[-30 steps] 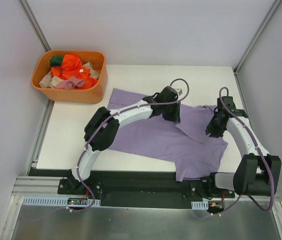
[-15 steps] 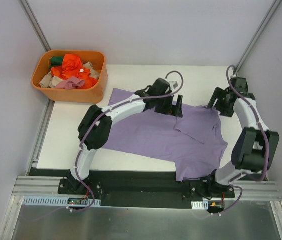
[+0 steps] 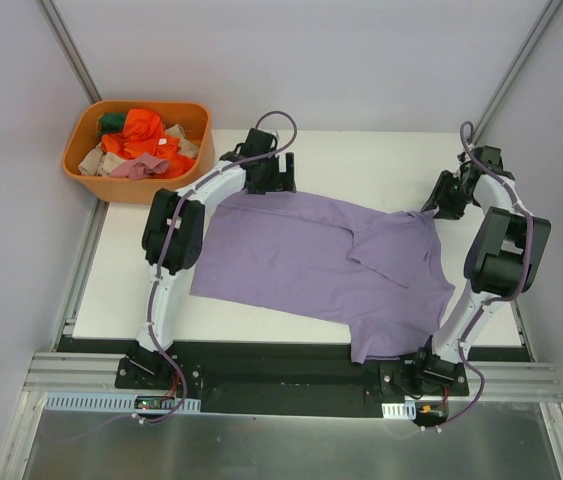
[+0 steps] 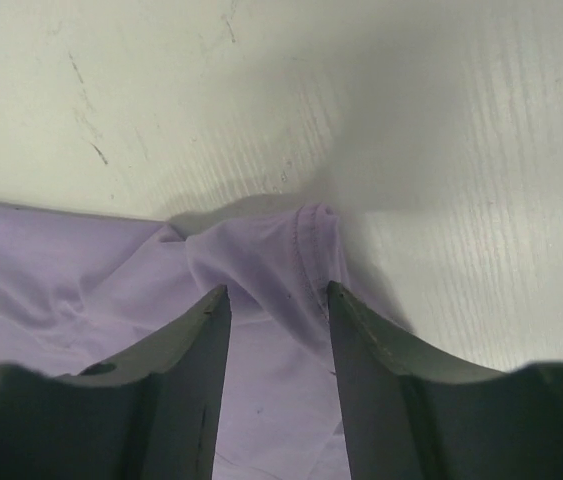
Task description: Fold and stack the t-shirts
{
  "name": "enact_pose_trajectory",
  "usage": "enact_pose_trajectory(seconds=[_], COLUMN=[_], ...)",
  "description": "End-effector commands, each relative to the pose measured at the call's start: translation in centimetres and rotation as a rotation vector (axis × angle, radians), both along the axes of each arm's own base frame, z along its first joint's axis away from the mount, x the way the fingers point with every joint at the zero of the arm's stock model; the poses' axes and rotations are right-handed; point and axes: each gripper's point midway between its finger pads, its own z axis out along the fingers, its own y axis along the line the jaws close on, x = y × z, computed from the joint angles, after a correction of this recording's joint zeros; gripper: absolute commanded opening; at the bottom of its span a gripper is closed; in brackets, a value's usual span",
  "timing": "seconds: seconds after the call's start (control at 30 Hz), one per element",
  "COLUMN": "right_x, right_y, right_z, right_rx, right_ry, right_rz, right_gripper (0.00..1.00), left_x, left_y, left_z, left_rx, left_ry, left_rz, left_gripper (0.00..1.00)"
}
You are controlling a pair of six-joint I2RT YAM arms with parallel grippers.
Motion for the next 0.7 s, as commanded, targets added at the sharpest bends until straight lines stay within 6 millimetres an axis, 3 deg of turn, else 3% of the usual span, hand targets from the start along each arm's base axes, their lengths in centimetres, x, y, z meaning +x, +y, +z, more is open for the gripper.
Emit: enact_pose_trajectory(seconds=[0.0,0.1,0.27,0.67], right_x=[-0.1,-0.4,-0.5,0.7], right_y=[-0.3,-1.1,-1.0,0.1], right_z=[-0.1,-0.8,-0.9,-1.4], right_rx=[0.003,-0.018,-0.001,0.107], right_ry=[0.042,0.063,0.067,0.059], right_rz=[-0.014,-0.036,-0.035,-0.058], right_gripper=[0.46,0.45,0.46,0.43], left_x=[0.0,-0.3,-0.3,-0.6], left_y=[3.2,5.0,6.0,6.7], left_z=[-3.2,-4.6,-5.4,-5.6], left_rx=[0.134,0.166,0.175,0.185], left_ry=[0.059,0.090,0.108,0.115], left_rz=[0.046,0.077,0.086,0.092], left_gripper=[0.99,0.99,0.99,0.99])
